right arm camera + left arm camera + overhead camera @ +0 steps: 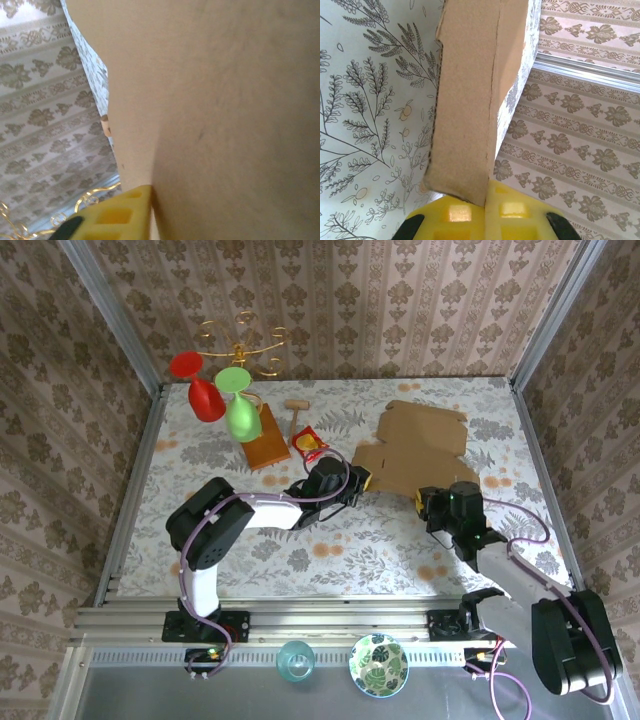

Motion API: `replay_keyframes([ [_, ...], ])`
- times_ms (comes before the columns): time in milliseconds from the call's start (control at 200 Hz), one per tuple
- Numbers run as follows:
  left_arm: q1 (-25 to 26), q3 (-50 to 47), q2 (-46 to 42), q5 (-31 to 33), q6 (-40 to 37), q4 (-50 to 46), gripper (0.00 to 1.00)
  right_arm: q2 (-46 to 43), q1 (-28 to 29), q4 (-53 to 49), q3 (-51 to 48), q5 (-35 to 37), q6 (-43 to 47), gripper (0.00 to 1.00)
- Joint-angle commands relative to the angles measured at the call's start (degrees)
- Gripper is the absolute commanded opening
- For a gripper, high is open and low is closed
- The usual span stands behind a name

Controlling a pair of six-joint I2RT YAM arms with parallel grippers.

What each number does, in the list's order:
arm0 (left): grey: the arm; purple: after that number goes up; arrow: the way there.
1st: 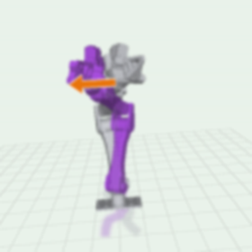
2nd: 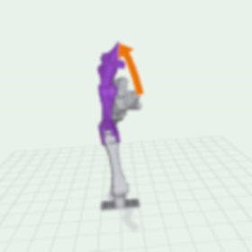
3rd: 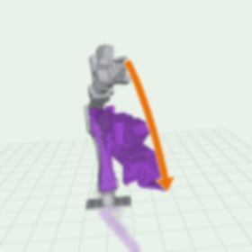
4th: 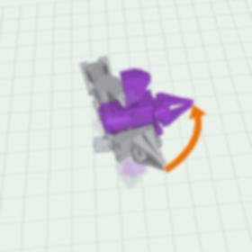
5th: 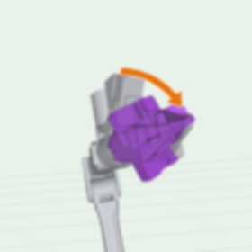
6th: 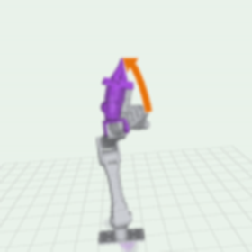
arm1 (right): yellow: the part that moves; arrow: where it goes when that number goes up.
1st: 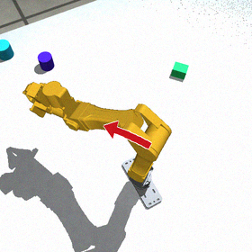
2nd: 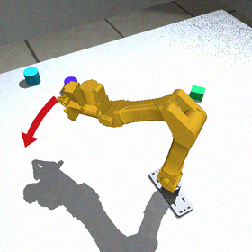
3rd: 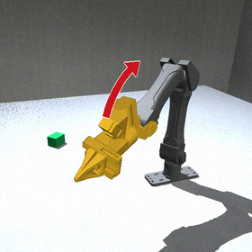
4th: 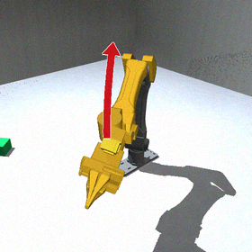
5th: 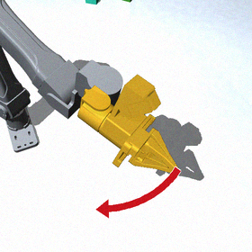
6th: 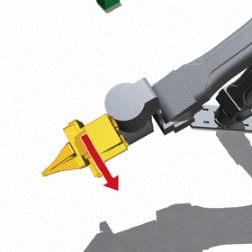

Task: Fold the paper box

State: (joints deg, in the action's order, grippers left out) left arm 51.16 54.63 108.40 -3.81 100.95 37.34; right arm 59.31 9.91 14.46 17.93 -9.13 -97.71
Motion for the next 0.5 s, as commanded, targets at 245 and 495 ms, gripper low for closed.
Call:
replay_keyframes([
  [245, -4.31, -2.58, -12.38, -1.47, -9.15, -12.18, 0.58, -1.47, -1.00, -22.63, 19.13, 1.25, 9.02, 0.00],
  [495, -12.85, -2.64, -29.62, 1.31, -26.97, -35.51, 0.59, 3.73, -1.59, -56.54, 49.10, 2.53, 21.93, 0.00],
])
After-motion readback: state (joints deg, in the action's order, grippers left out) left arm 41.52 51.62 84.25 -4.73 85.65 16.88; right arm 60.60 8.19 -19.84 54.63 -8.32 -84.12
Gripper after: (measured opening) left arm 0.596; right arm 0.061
